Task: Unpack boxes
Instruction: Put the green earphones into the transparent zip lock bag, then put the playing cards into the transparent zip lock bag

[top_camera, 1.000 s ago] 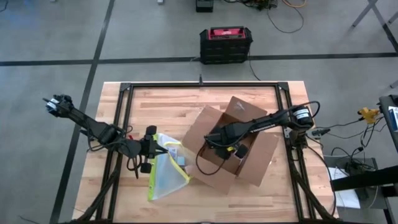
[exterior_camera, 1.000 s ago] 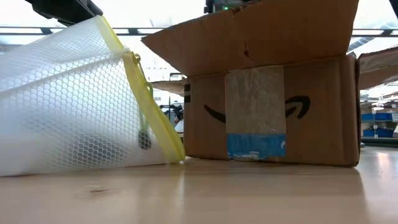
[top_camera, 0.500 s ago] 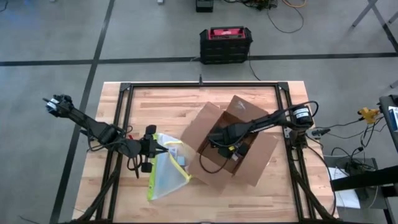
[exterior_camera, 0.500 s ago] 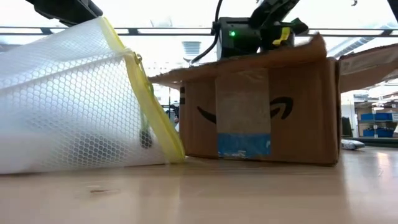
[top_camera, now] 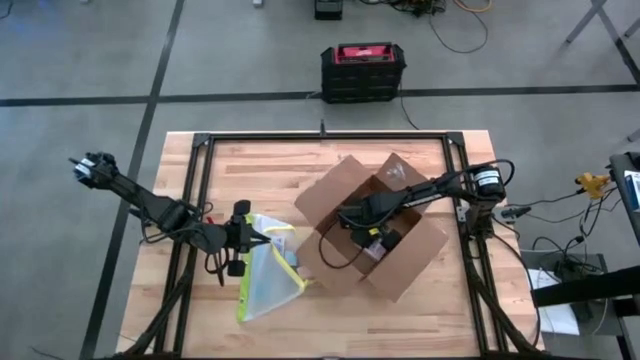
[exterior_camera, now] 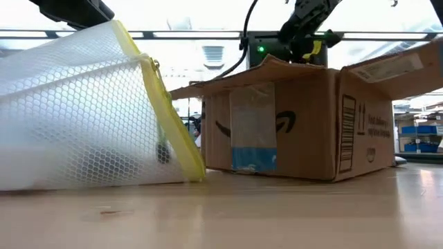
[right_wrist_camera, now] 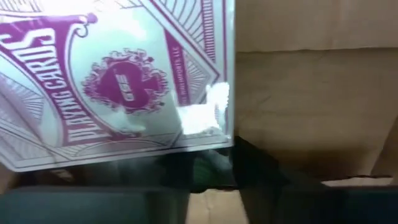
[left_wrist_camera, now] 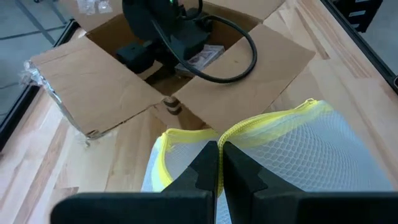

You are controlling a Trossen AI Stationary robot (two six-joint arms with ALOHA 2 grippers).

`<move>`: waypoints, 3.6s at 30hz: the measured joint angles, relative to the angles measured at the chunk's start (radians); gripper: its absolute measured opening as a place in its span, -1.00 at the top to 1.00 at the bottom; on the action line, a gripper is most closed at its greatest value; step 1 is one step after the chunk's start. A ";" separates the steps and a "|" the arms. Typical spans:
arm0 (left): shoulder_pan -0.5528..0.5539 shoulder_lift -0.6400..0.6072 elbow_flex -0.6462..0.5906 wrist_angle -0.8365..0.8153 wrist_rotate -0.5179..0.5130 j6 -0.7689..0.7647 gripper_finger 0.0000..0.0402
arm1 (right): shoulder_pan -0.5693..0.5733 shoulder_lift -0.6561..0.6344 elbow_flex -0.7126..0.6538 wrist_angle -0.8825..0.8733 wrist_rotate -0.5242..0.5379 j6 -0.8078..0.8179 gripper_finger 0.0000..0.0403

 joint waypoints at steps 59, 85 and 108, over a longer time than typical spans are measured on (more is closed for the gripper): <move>0.055 -0.132 -0.013 -0.087 0.220 0.124 1.00 | 0.096 0.244 0.526 0.734 -0.131 0.534 1.00; 0.058 -0.140 -0.013 -0.040 0.105 0.236 1.00 | 0.048 0.280 0.608 0.723 -0.149 0.581 0.70; 0.056 -0.139 -0.243 0.188 0.114 0.086 1.00 | 0.128 -0.111 0.428 -0.290 -0.075 0.737 0.85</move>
